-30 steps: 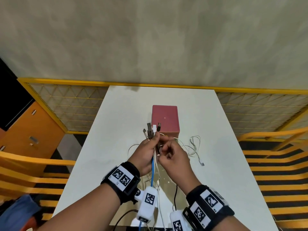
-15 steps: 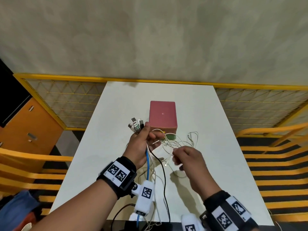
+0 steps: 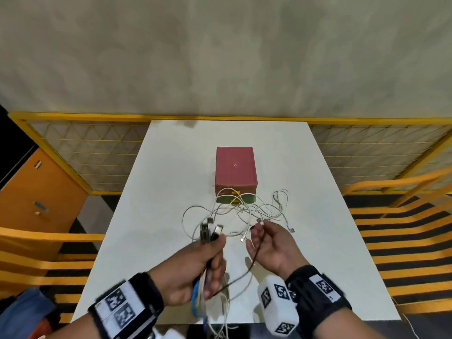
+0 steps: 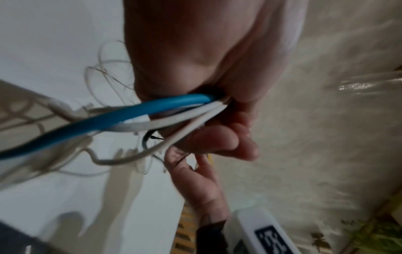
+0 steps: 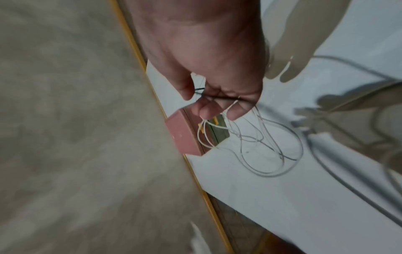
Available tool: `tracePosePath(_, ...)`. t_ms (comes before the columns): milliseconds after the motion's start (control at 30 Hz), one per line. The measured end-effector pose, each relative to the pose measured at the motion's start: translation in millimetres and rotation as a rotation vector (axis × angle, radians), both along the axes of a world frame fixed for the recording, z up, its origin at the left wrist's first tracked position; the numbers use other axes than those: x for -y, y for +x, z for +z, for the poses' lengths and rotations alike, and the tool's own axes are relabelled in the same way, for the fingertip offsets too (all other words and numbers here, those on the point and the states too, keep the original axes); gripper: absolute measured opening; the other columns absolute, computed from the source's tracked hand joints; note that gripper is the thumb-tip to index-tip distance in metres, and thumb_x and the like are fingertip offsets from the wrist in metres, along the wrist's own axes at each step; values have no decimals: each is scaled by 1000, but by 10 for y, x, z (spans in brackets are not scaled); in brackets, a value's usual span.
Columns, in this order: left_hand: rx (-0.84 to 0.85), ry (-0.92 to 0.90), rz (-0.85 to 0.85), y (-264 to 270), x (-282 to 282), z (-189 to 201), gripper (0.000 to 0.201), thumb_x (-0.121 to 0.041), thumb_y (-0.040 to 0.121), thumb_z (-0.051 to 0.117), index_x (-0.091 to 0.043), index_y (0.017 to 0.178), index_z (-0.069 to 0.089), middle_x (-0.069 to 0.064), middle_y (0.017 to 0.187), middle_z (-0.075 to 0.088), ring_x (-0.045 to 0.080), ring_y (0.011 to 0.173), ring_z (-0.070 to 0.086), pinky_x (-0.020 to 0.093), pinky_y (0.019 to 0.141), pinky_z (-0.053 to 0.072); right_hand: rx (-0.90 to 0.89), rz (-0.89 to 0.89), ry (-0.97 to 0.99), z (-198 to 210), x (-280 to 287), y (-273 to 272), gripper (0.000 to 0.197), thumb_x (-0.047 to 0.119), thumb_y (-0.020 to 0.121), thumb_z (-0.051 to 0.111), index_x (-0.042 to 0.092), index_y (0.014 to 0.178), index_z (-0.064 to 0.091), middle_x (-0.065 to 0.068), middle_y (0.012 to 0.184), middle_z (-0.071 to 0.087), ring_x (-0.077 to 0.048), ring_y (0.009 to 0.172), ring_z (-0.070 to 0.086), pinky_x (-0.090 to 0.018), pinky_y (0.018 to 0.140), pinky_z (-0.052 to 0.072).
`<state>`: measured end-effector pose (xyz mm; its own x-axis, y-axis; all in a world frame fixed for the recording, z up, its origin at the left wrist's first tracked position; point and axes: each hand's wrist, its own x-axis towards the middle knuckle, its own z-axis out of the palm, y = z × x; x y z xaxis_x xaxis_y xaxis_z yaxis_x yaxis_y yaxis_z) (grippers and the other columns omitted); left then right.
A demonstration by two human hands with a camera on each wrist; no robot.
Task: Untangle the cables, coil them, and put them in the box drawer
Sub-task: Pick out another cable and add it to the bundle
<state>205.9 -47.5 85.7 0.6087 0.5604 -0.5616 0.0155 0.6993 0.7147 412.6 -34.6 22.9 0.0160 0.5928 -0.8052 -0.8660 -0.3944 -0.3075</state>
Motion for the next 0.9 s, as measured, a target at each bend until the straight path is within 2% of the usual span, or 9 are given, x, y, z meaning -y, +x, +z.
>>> tracePosePath(133, -66, -84, -78, -515, 15, -16, 47, -43, 92, 57, -9, 62, 45, 10, 55, 37, 13, 30, 28, 16, 34, 25, 23, -94, 22, 42, 82, 98, 20, 16, 97, 47, 16, 77, 51, 3, 50, 43, -12, 54, 35, -27, 56, 34)
tracePosePath(233, -154, -115, 25, -767, -121, 3, 45, -45, 86, 61, -10, 61, 47, 11, 58, 36, 10, 32, 23, 14, 34, 23, 62, 27, 84, 203, 279, 89, 13, 14, 95, 49, 14, 83, 54, -2, 58, 49, -16, 54, 46, -28, 57, 41)
tracePosePath(333, -120, -82, 154, -827, -278, 51, 43, -44, 87, 59, -9, 64, 49, 13, 62, 38, 12, 33, 27, 18, 35, 25, 298, 573, 195, 347, 582, -12, 8, 9, 82, 68, 2, 85, 64, -21, 85, 69, -30, 78, 68, -41, 70, 57)
tracePosePath(400, -62, -31, 211, -761, -329, 107, 41, -41, 88, 56, -7, 66, 49, 15, 60, 45, 14, 33, 33, 20, 35, 31, 646, 1088, 252, 378, 769, -27, 20, 21, 78, 76, 5, 89, 73, -16, 102, 75, -19, 95, 69, -33, 83, 57)
tracePosePath(533, 36, 29, 277, -544, -332, 147, 42, -39, 87, 55, -5, 64, 59, 17, 66, 60, 20, 41, 52, 27, 41, 46, 1178, 1666, 414, 200, 1084, -109, 27, 31, 91, 56, 14, 107, 67, -5, 118, 69, -10, 99, 61, -24, 93, 43)
tracePosePath(633, 50, 61, 296, -375, -314, 114, 44, -41, 84, 56, -6, 62, 70, 18, 78, 69, 21, 54, 66, 32, 50, 57, 1301, 1912, 488, -140, 1223, -132, 55, 64, 97, 27, 32, 133, 54, 3, 142, 53, -21, 129, 51, -38, 107, 37)
tracePosePath(700, 62, 66, 294, -286, -275, 75, 44, -41, 83, 55, -6, 63, 73, 19, 81, 71, 23, 61, 70, 35, 53, 60, 1541, 1984, 666, -356, 1232, 62, 55, 70, 94, 16, 49, 136, 42, 14, 134, 55, -19, 114, 60, -36, 90, 50)
tracePosePath(767, 83, 63, 280, -224, -233, 37, 44, -41, 83, 54, -5, 65, 74, 19, 85, 73, 24, 66, 73, 37, 55, 60, 1706, 2021, 633, -402, 1232, 272, 45, 49, 93, 35, 48, 137, 40, 12, 113, 60, -16, 85, 65, -30, 61, 54)
tracePosePath(900, 118, 80, 246, -133, -156, -14, 45, -38, 84, 51, -2, 73, 76, 22, 93, 74, 31, 82, 75, 44, 64, 61, 1863, 1590, 543, -483, 822, 708, 47, 29, 88, 39, 38, 133, 49, 2, 121, 55, -25, 109, 53, -41, 84, 48)
